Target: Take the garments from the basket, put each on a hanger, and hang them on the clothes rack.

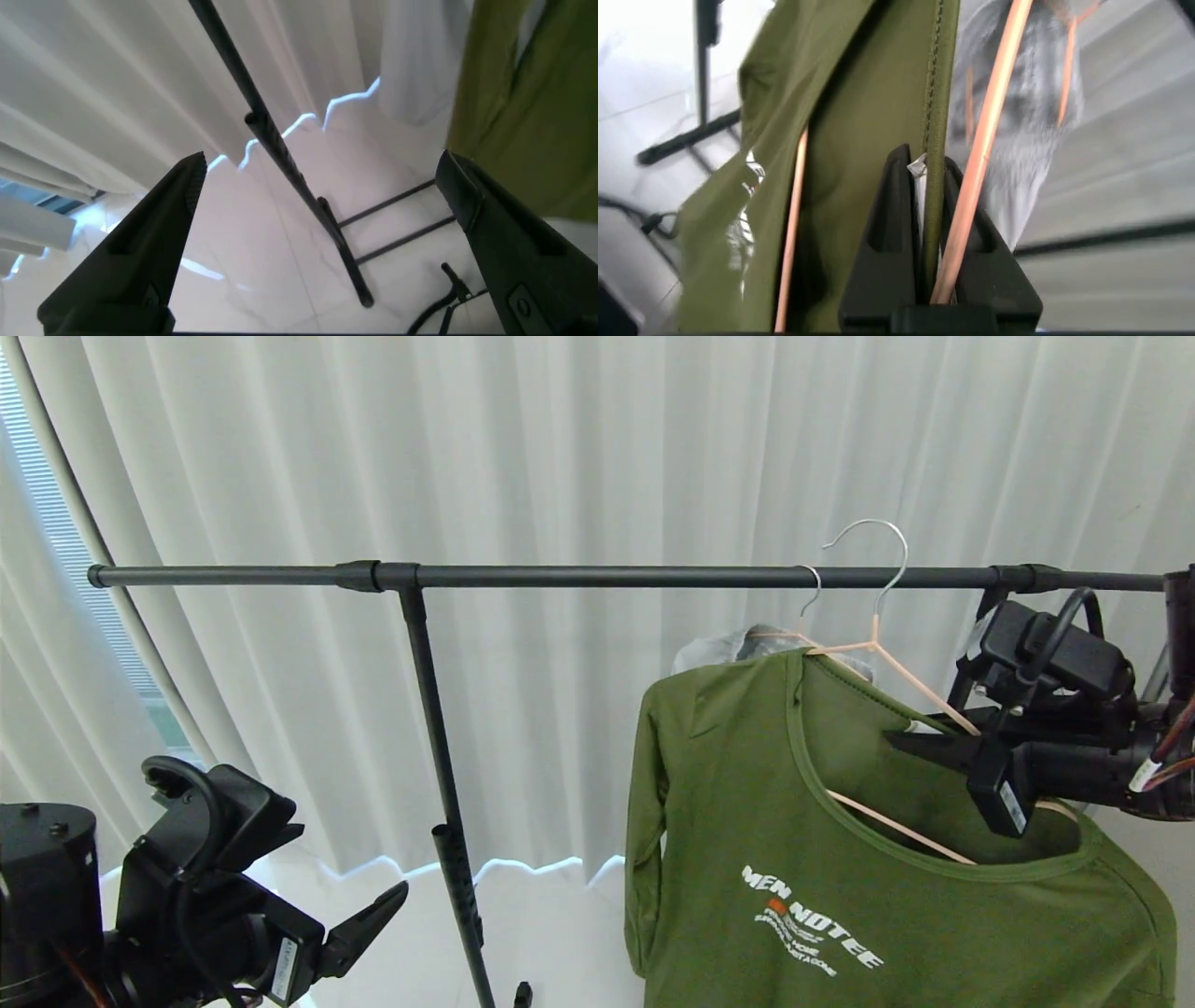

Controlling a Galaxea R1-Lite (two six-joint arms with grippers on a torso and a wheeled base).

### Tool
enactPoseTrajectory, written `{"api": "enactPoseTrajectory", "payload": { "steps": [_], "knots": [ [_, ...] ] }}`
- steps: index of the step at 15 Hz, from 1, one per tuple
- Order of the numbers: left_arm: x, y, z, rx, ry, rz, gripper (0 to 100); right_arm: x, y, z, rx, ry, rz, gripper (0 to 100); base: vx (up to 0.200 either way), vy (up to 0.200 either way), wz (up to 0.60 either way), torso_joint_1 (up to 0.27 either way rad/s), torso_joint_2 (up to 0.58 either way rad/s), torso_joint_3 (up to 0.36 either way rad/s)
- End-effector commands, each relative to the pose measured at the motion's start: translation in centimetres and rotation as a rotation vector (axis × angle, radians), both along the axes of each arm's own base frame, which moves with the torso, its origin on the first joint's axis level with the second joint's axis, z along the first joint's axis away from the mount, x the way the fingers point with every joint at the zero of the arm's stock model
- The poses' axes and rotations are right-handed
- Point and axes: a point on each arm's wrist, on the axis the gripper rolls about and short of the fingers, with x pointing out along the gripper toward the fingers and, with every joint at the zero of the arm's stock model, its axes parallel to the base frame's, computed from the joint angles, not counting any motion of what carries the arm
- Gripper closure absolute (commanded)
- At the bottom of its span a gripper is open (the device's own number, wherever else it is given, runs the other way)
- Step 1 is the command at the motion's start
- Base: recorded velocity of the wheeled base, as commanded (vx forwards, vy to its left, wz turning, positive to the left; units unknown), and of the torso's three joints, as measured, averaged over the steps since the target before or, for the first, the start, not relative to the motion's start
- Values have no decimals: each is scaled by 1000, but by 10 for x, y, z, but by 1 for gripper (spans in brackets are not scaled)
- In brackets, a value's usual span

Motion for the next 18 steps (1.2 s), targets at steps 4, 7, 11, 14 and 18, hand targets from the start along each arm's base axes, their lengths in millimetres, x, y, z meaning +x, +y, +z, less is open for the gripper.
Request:
{"api": "enactPoseTrajectory", "payload": {
  "steps": [4,7,11,14,18],
  "knots": [
    [0,-1,0,1,1,-3,0,26,14,-10,-22,44,5,100,150,0,0,3,1,2],
    [0,-1,0,1,1,-5,0,43,23,-17,-28,56,3,100,0,0,0,0,0,0],
    [-1,-1,0,2,0,-10,0,71,36,-21,-28,55,3,100,0,0,0,0,0,0],
    [-1,-2,-1,1,1,-17,0,90,45,-28,-40,66,-15,100,0,0,0,0,0,0],
    [-3,-1,-1,0,-1,-15,0,110,54,-36,-50,73,-28,100,0,0,0,0,0,0]
  ]
}}
